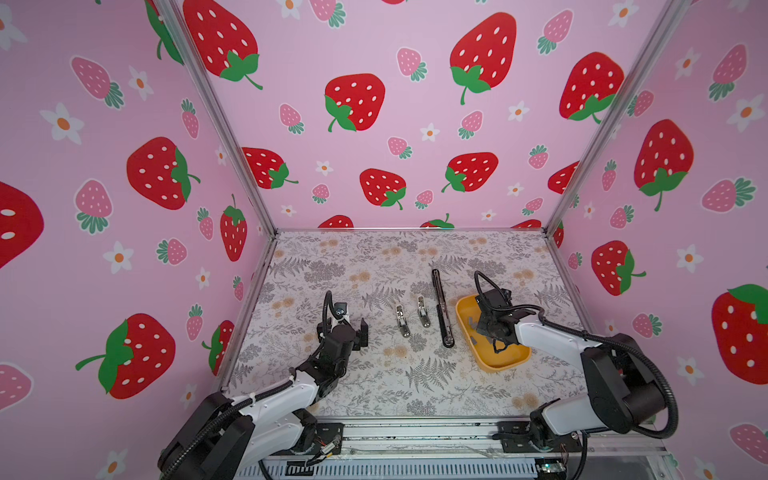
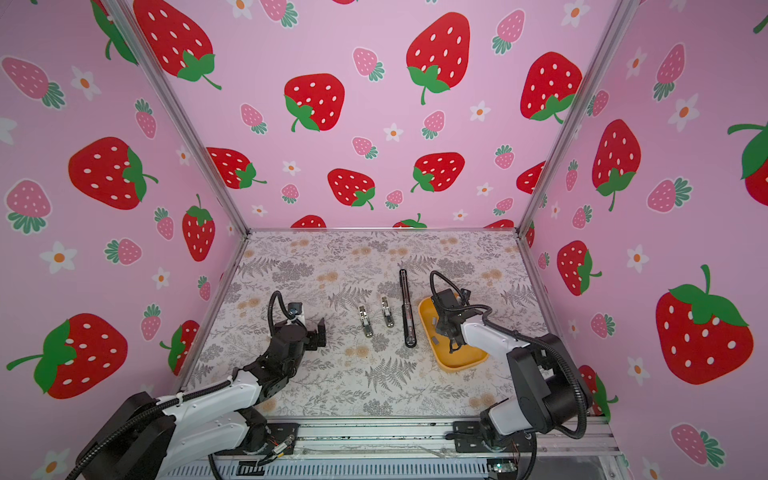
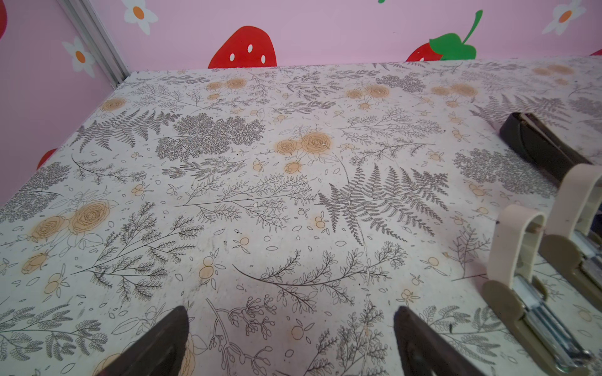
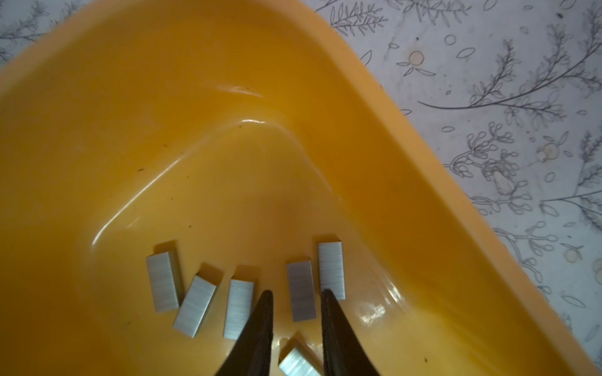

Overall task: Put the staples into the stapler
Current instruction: 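Lower the open right gripper into the tray toward a silver staple strip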

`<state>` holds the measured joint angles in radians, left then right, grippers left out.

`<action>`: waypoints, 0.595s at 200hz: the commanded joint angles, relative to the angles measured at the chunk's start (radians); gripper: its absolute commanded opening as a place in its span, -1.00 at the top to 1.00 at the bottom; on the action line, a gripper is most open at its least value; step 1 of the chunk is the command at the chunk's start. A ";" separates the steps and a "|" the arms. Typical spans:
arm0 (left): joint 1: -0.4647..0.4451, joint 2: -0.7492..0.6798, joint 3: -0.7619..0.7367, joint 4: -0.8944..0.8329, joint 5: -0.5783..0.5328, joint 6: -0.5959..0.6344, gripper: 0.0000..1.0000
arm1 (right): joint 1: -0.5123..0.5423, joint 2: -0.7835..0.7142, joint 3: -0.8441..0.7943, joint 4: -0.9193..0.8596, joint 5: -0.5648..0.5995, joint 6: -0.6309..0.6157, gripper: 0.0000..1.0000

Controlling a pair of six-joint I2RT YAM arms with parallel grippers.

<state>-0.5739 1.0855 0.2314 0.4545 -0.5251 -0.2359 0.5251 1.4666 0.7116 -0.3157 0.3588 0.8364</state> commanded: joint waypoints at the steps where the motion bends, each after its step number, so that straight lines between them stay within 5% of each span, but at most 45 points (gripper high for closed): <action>1: 0.002 -0.006 0.030 0.021 -0.037 -0.015 -0.98 | -0.007 0.016 0.003 -0.026 0.022 0.003 0.43; 119: 0.003 0.004 0.038 0.010 -0.059 -0.025 -0.98 | -0.017 0.081 -0.004 0.035 -0.026 -0.022 0.50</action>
<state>-0.5739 1.0859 0.2314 0.4534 -0.5499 -0.2405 0.5148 1.5135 0.7116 -0.2844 0.3580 0.8112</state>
